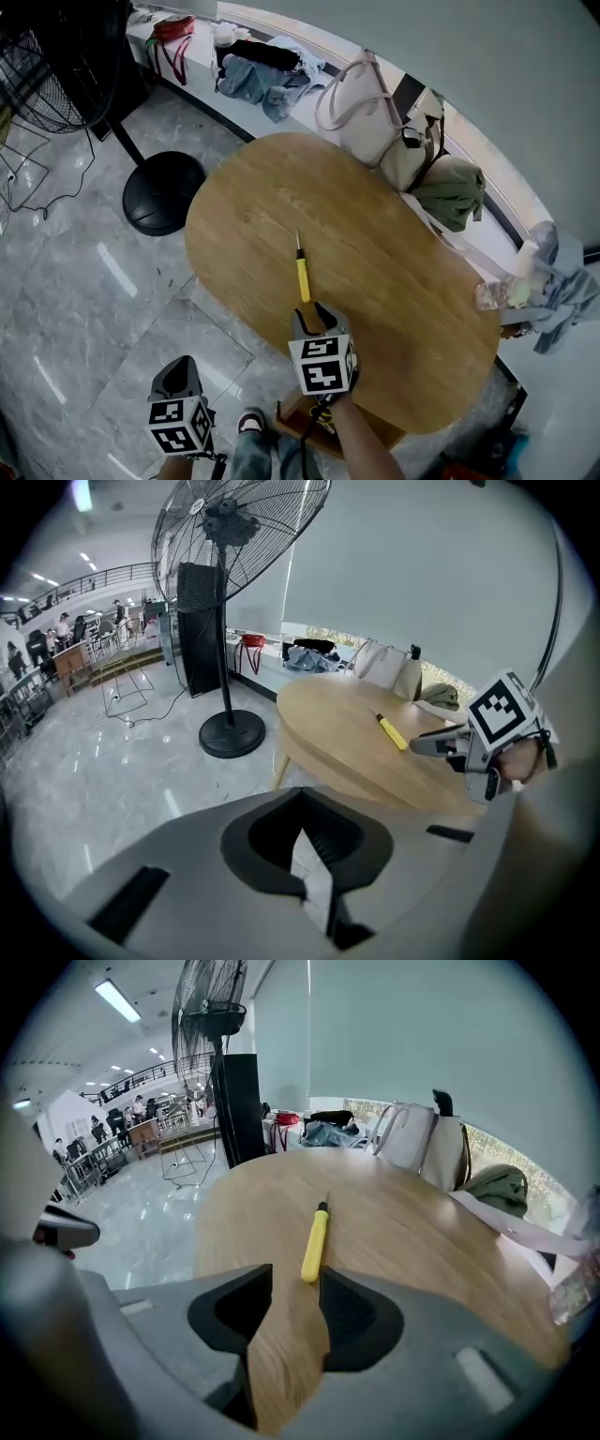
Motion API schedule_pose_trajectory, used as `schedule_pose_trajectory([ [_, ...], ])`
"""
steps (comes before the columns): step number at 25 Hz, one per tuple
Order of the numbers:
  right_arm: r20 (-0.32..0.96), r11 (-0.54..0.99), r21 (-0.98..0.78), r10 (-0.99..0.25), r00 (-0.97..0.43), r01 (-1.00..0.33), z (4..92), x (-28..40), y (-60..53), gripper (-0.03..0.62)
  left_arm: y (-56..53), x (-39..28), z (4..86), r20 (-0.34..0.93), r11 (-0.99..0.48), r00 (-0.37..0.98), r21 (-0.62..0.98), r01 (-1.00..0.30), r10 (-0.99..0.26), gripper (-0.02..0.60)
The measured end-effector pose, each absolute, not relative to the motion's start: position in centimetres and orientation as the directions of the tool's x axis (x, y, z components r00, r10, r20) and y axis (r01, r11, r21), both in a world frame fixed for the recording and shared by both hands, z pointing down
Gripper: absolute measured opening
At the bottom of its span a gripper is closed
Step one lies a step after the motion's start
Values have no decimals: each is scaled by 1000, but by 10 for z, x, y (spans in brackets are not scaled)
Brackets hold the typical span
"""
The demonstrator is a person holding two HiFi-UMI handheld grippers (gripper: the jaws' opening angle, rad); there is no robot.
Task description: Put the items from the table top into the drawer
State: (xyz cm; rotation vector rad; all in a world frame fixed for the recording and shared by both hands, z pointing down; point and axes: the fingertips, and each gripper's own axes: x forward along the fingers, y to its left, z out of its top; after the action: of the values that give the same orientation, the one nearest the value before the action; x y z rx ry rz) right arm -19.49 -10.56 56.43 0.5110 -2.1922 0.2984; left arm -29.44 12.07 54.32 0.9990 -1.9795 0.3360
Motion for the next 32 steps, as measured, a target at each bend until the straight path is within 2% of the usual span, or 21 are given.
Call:
schedule_pose_trajectory([
  [17, 797, 859, -52, -271, -539, -509, 587, -244, -166, 156, 95, -312, 549, 790, 693, -331, 158, -703, -516, -6],
  [32, 823, 851, -47, -263, -503, -523, 601, -253, -177, 154, 130, -308, 558, 816, 752, -344, 159, -640, -465, -6],
])
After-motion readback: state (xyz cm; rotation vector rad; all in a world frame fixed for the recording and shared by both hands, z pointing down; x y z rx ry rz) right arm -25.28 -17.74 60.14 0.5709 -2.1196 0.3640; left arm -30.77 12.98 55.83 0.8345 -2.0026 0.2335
